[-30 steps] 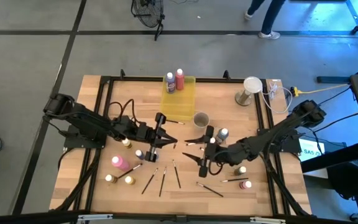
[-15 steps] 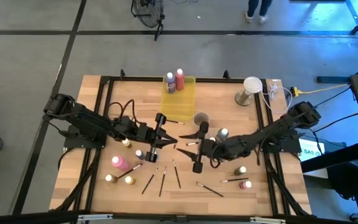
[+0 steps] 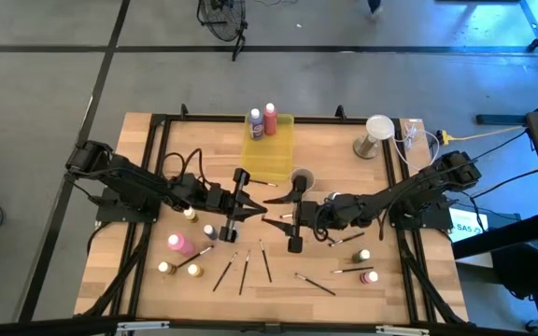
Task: Pick & Place Paint Supplies
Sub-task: Put the black paintbrush into the white cup, then put the large black paint bottle into the yellow bin
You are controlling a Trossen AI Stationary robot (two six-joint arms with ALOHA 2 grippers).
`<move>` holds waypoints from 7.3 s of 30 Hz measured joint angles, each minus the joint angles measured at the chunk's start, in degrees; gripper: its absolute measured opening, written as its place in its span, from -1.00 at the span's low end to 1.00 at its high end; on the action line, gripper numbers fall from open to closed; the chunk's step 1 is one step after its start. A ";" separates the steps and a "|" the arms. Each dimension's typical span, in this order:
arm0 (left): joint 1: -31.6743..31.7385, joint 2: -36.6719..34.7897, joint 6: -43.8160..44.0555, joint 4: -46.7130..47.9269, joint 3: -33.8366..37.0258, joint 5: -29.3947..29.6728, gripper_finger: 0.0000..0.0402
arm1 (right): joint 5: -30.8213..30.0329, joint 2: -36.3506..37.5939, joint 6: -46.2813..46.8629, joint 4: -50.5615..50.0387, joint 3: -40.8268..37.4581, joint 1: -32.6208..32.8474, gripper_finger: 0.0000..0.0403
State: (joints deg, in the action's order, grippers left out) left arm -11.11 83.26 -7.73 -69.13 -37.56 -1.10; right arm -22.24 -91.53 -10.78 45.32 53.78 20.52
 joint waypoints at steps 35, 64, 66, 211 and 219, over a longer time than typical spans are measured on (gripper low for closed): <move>-0.03 -1.24 -0.45 3.98 -0.09 -1.88 -0.65 | 1.10 -0.07 0.95 -3.23 0.13 -1.11 -0.94; 2.05 -22.15 5.33 49.86 0.02 10.14 -0.37 | -25.31 26.41 23.49 -60.88 0.04 13.79 -0.95; 2.05 -21.80 5.50 49.76 0.02 10.12 -0.37 | -28.25 30.16 26.68 -66.78 0.02 13.87 -0.95; 4.08 -21.42 5.49 52.68 -0.04 8.96 -0.38 | 12.24 26.63 19.32 -16.17 -29.77 -25.28 -0.06; 4.08 -21.42 5.49 52.76 -0.04 8.96 -0.38 | 23.84 36.21 19.31 -14.90 -29.70 -22.48 -0.07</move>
State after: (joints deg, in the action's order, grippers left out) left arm -7.03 61.84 -2.24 -16.37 -37.60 7.86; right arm 1.60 -55.31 8.54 30.43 24.08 -1.95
